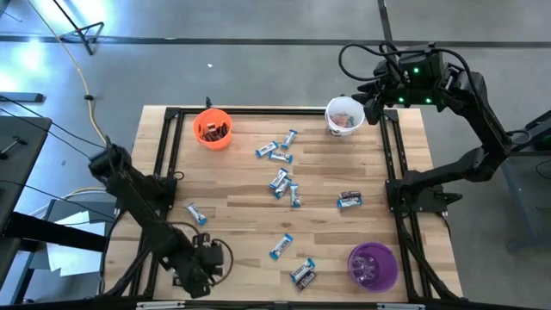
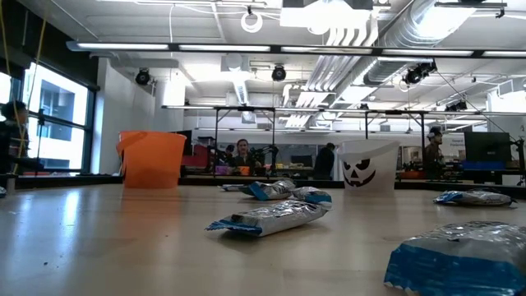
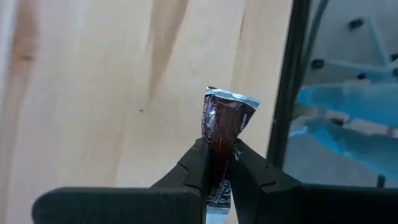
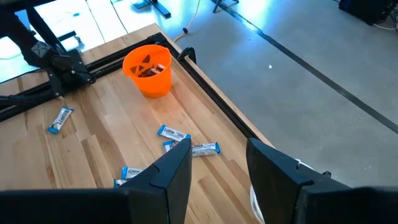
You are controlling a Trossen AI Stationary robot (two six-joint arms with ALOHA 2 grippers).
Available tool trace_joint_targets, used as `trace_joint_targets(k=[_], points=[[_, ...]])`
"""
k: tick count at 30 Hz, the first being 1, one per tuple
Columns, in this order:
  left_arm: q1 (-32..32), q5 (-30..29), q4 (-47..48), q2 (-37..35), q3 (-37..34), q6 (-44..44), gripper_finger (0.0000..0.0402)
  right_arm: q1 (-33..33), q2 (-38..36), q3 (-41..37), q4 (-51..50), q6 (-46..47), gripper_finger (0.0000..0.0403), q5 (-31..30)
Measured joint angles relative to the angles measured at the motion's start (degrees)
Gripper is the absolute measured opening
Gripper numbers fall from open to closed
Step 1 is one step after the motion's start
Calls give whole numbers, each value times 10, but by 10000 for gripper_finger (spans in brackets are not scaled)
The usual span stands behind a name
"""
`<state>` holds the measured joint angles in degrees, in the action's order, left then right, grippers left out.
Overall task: Sort candy
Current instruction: Put the brown chocolate into the orange bucket
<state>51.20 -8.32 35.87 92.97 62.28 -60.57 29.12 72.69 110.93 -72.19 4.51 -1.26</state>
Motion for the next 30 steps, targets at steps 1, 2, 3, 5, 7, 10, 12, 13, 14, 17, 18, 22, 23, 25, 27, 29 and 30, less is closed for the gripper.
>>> trace_joint_targets(k=[1, 2, 3, 5, 7, 10, 12, 13, 14, 17, 18, 22, 23, 25, 27, 29, 30], points=[[0, -6, 8, -15, 0, -5, 32, 0, 0, 0, 0, 0, 149, 0], [0, -10, 16, -31, 0, -8, 32, 0, 0, 0, 0, 0, 149, 0], [0, -14, 22, -47, 0, -9, 32, 0, 0, 0, 0, 0, 149, 0], [0, -21, 34, -79, 0, -9, 32, 0, 0, 0, 0, 0, 149, 0], [0, -29, 44, -112, 0, -9, 32, 0, 0, 0, 0, 0, 149, 0], [0, -55, 50, -162, 1, -9, 32, 0, 0, 0, 0, 0, 149, 0], [0, -82, 51, -192, 1, -9, 32, 0, 0, 0, 0, 0, 149, 0], [0, -100, 51, -207, 1, -9, 32, 0, 0, 0, 0, 0, 149, 0], [0, -119, 52, -220, 1, -9, 32, 0, 0, 0, 0, 0, 149, 0], [0, -185, 53, -256, 1, 11, 32, 0, 0, 0, 0, 0, 149, 0], [0, -208, 53, -266, 1, 22, 32, 0, 0, 0, 0, 0, 149, 0], [-11, -304, 50, -301, 1, 77, 32, 0, 0, 0, 0, 0, 149, 0], [-17, -325, 50, -307, 1, 94, 32, 0, 0, 0, 0, 0, 149, 0], [-33, -360, 50, -321, 1, 125, 32, 0, 0, 0, 0, 0, 149, 0], [-58, -383, 50, -333, 1, 151, 32, 0, 0, 0, 0, 0, 149, 0], [-91, -393, 50, -343, 1, 184, 32, 0, 0, 0, 0, 0, 149, 0], [-110, -394, 50, -347, 1, 204, 32, 0, 0, 0, 0, 0, 149, 0]])
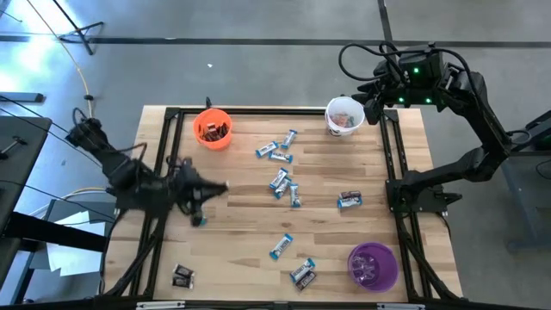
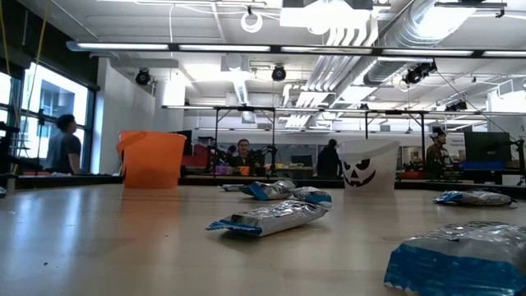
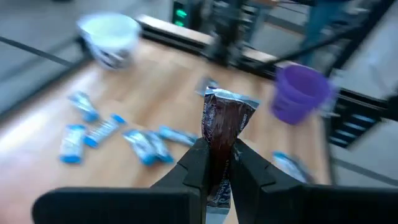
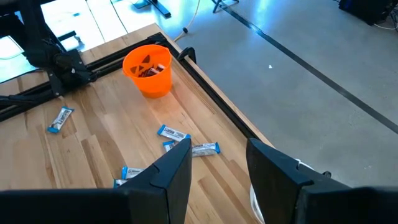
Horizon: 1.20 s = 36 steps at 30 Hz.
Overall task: Sort candy
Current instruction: Put the brown chocolate into the orange bucket
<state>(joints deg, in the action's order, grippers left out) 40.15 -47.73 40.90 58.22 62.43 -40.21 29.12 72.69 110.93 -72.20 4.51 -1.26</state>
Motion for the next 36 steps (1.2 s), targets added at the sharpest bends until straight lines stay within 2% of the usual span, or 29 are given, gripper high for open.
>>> trace_joint_targets(k=[5, 8, 14, 19, 22, 26, 36], points=[[-122, 9, -11, -11, 1, 87, 32, 0, 0, 0, 0, 0, 149, 0], [-210, 38, -23, -11, 1, 138, 32, 0, 0, 0, 0, 0, 149, 0], [-410, 174, -84, -2, 1, 226, 32, 0, 0, 0, 0, 0, 149, 0], [-547, 267, -103, 22, 1, 217, 32, 0, 0, 0, 0, 0, 149, 0], [-600, 291, -86, 42, 1, 204, 32, 0, 0, 0, 0, 0, 149, 0], [-653, 293, -50, 78, 1, 193, 32, 0, 0, 0, 0, 0, 149, 0], [-738, 297, -13, 159, 1, 173, 33, 0, 0, 0, 0, 0, 149, 0]])
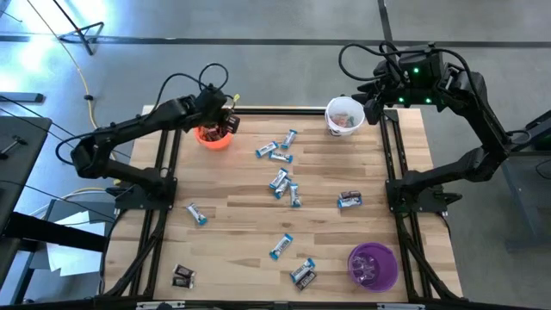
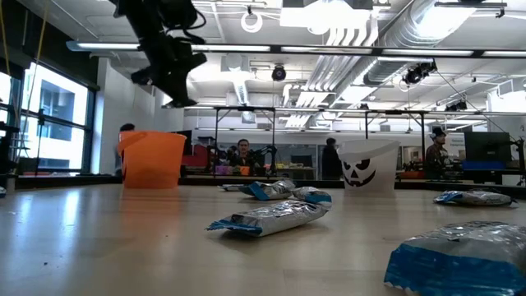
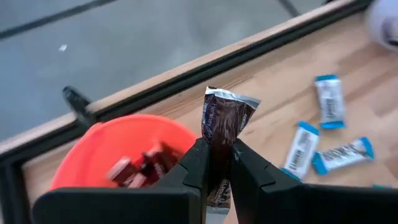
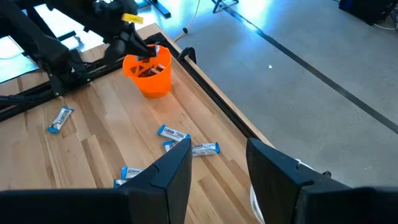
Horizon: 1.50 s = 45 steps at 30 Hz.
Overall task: Sort candy
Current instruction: Put the brown chocolate into the orange bucket
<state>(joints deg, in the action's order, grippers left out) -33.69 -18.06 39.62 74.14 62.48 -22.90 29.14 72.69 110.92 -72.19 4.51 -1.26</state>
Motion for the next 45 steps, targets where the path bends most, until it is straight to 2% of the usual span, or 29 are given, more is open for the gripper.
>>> trace_joint_targets(k=[10, 19, 23, 28, 31, 35, 40, 45], points=[[-63, -1, 75, 6, 0, -52, 38, 0, 0, 0, 0, 0, 149, 0], [-69, 2, 83, 6, 0, -35, 128, 0, 0, 0, 0, 0, 149, 0], [-69, 36, 101, 6, 0, -31, 137, 0, 0, 0, 0, 0, 149, 0], [-54, 137, 173, 6, 0, -48, 134, 0, 0, 0, 0, 0, 149, 0], [-19, 171, 224, 5, 0, -66, 134, 0, 0, 0, 0, 0, 149, 0], [57, 178, 291, -11, 0, -125, 134, 0, 0, 0, 0, 0, 149, 0], [186, 149, 338, -63, 0, -236, 134, 0, 0, 0, 0, 0, 149, 0], [332, 120, 369, -112, 0, -391, 134, 0, 0, 0, 0, 0, 149, 0]])
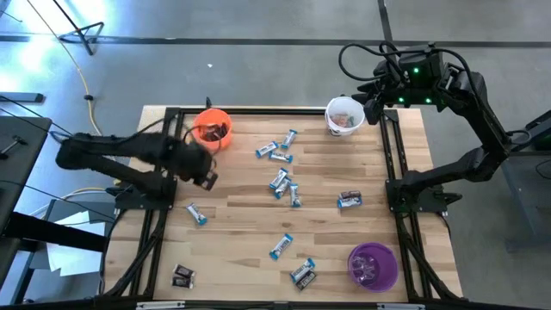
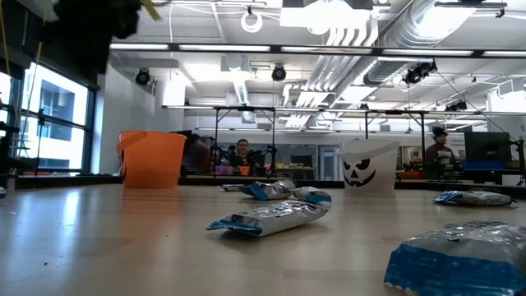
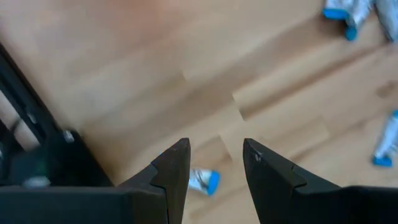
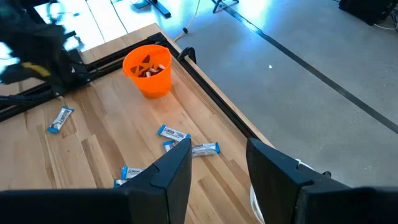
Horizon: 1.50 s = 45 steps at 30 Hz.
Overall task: Sort candy
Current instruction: Put the brown chocolate into the orange bucket
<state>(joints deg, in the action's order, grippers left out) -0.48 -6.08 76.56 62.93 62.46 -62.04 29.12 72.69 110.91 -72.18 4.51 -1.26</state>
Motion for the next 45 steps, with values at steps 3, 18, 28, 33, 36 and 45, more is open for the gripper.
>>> trace_joint_targets(k=[3, 18, 28, 33, 36, 45], points=[[96, -7, 8, -7, 0, -98, 134, 0, 0, 0, 0, 0, 149, 0], [425, -9, -76, 72, 0, -379, 134, 0, 0, 0, 0, 0, 149, 0], [519, -9, -160, 144, 0, -509, 134, 0, 0, 0, 0, 0, 149, 0], [552, -6, -203, 175, 0, -589, 134, 0, 0, 0, 0, 0, 149, 0], [567, -14, -228, 189, 0, -658, 134, 0, 0, 0, 0, 0, 149, 0], [559, -8, -274, 229, 0, -717, 134, 0, 0, 0, 0, 0, 149, 0]])
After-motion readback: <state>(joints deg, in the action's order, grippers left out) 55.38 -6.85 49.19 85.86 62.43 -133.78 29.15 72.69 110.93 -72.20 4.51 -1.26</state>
